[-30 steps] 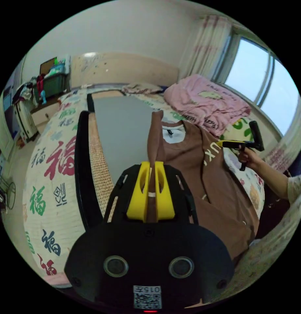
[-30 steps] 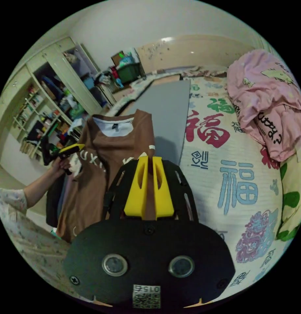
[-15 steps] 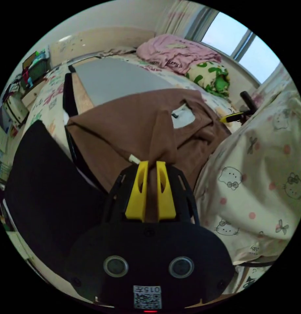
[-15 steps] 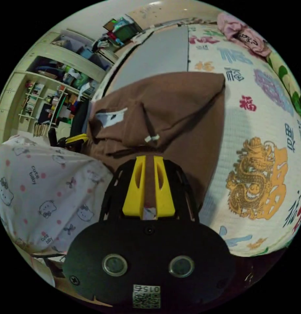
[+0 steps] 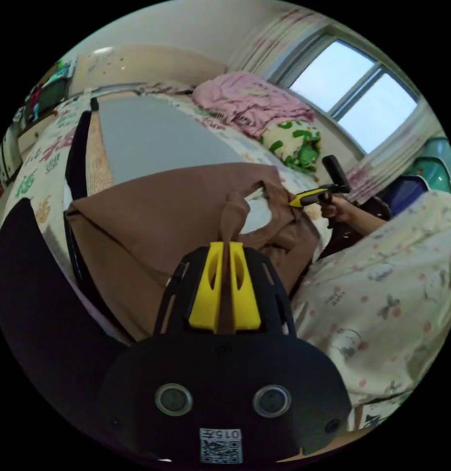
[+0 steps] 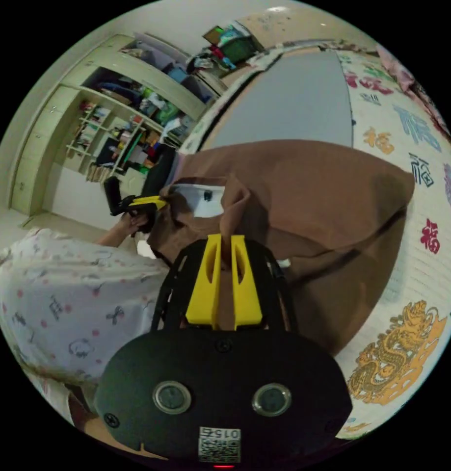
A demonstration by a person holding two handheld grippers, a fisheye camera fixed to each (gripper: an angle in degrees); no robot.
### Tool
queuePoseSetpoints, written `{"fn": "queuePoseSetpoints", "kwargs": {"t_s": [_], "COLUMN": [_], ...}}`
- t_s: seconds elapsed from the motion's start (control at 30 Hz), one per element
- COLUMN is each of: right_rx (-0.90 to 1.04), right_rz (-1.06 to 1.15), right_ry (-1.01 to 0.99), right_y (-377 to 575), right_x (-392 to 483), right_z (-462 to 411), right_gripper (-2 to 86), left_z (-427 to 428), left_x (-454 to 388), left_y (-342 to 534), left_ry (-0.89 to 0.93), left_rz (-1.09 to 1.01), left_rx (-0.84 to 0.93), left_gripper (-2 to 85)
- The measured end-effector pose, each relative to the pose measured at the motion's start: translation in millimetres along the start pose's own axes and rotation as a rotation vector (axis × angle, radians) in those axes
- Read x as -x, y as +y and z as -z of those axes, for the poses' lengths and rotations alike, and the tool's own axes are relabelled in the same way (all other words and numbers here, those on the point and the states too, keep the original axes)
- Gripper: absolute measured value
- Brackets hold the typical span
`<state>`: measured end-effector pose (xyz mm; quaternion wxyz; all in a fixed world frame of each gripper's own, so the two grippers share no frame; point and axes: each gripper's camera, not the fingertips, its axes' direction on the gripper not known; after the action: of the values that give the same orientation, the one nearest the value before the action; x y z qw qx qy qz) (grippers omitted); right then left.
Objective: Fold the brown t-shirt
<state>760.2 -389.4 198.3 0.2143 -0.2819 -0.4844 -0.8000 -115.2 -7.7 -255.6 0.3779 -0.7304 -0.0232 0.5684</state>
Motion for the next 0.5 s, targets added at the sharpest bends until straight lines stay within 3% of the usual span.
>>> {"fn": "queuePoseSetpoints", "kwargs": {"t_s": [0.07,0.13,0.23,0.5], "right_rx": [0.003,0.057,0.099,-0.431], "right_rz": [0.047,0.031,-0.132,-0.444], "right_ry": [0.015,0.041,0.044,0.031], "right_y": [18,36,57,-11], "right_x": [17,16,-20,-122], "right_z": [18,23,30,92], "right_gripper": [5.4,6.0,6.3,11.3], "left_z": [22,31,46,119], "left_x": [-18,-27,-16,27], "left_y": [28,71,116,105], "left_ry": [-0.015,-0.062,-0.058,-0.166], "left_rz": [-0.060,-0.072,0.046,0.293], "left_rx": [-0.004,0.100,0.163,-0.183], "left_gripper": [1.6,2.3,4.2,7.7]}}
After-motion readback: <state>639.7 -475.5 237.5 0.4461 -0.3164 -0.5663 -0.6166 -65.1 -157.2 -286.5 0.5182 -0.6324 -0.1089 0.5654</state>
